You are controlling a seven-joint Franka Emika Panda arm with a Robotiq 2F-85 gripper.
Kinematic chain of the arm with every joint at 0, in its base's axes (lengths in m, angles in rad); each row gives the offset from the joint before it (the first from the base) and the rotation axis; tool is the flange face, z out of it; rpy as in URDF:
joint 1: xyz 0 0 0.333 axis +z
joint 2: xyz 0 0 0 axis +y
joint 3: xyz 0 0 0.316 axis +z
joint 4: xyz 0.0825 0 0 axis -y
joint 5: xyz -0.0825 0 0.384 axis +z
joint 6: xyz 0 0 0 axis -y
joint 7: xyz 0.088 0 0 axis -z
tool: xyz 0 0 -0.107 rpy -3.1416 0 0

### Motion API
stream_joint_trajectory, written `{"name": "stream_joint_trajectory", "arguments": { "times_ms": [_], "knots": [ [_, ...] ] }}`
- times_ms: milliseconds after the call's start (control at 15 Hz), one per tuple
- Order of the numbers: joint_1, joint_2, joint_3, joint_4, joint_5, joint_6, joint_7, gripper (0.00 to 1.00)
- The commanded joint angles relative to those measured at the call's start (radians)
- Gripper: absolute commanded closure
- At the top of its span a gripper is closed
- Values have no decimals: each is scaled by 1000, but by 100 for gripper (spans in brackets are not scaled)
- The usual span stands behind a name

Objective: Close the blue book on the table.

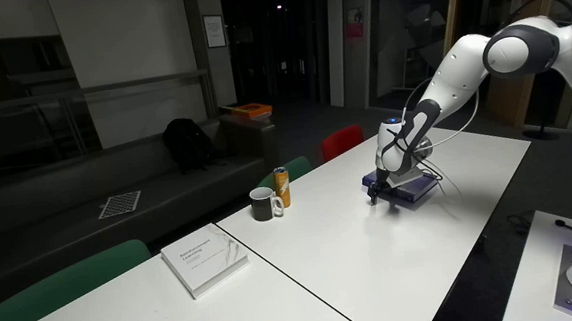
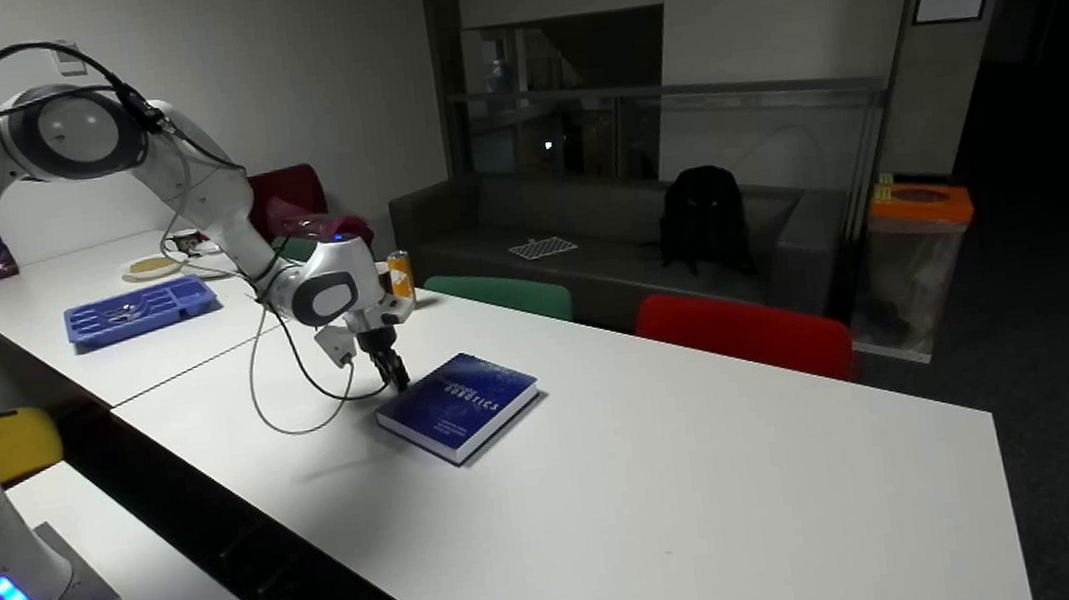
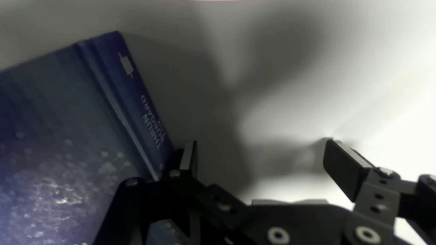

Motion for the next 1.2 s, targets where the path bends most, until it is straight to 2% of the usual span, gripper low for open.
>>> {"name": "stream_joint_trajectory", "arguments": {
  "times_ms": [0, 667, 1133],
  "knots": [
    [22, -37, -31, -46, -10, 24, 28, 0],
    [79, -96, -73, -100, -32, 60, 36, 0],
    [69, -242, -80, -162, -37, 29, 24, 0]
  ]
}}
